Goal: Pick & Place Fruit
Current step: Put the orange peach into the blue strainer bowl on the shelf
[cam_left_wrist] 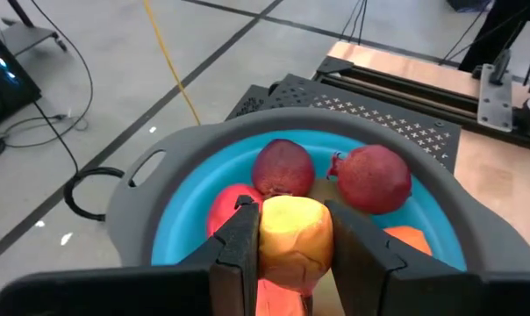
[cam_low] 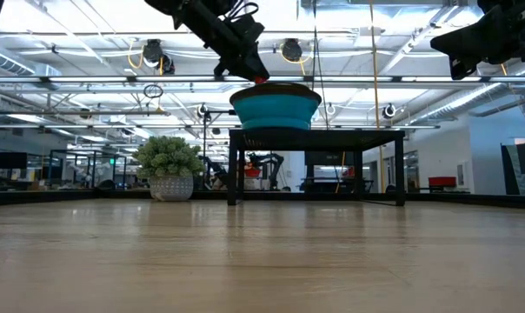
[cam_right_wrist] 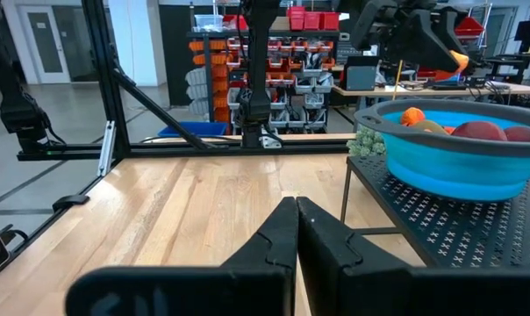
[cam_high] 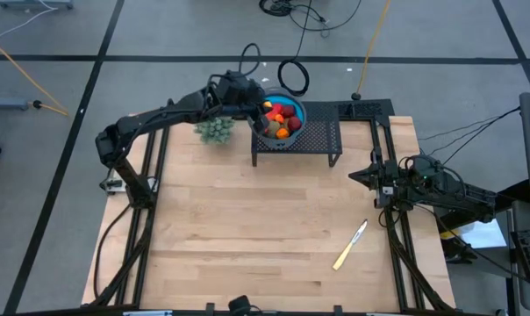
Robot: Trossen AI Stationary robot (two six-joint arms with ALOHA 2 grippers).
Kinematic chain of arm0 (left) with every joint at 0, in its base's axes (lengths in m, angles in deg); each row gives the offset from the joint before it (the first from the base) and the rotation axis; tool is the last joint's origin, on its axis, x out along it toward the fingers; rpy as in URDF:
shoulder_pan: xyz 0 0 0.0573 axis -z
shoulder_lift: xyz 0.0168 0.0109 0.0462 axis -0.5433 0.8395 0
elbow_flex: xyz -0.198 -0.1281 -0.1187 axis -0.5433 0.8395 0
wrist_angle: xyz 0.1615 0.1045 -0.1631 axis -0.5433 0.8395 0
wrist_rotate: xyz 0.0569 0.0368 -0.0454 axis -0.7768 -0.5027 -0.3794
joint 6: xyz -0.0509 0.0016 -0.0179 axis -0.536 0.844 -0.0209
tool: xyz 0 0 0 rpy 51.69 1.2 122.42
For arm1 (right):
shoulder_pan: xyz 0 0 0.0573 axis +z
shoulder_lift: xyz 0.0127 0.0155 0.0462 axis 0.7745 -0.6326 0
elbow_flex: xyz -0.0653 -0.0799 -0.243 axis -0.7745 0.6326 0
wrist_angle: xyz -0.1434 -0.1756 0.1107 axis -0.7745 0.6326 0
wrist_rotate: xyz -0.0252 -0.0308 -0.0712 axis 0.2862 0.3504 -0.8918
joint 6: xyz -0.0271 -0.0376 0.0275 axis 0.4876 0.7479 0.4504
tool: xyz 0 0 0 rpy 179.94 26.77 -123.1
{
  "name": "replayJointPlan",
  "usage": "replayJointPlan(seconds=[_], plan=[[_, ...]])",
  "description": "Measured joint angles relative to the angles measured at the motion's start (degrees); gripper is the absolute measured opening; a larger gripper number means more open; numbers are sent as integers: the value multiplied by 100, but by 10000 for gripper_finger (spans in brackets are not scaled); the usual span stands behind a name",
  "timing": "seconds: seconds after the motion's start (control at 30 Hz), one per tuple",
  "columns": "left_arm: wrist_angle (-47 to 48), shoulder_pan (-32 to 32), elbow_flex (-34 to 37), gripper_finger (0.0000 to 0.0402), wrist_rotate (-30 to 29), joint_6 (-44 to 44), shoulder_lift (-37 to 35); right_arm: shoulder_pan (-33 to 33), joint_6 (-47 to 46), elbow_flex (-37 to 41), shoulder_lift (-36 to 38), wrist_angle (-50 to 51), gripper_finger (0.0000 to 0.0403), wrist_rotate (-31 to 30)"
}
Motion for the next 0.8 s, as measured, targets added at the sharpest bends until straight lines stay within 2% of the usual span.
replayJointPlan(seconds=[0.43,0.8], plan=[[-103,75,-1,104,30,407,16,-1,-10,0,0,-2,0,0],[-86,235,-10,104,-194,627,456,0,-10,0,0,-5,0,-15]])
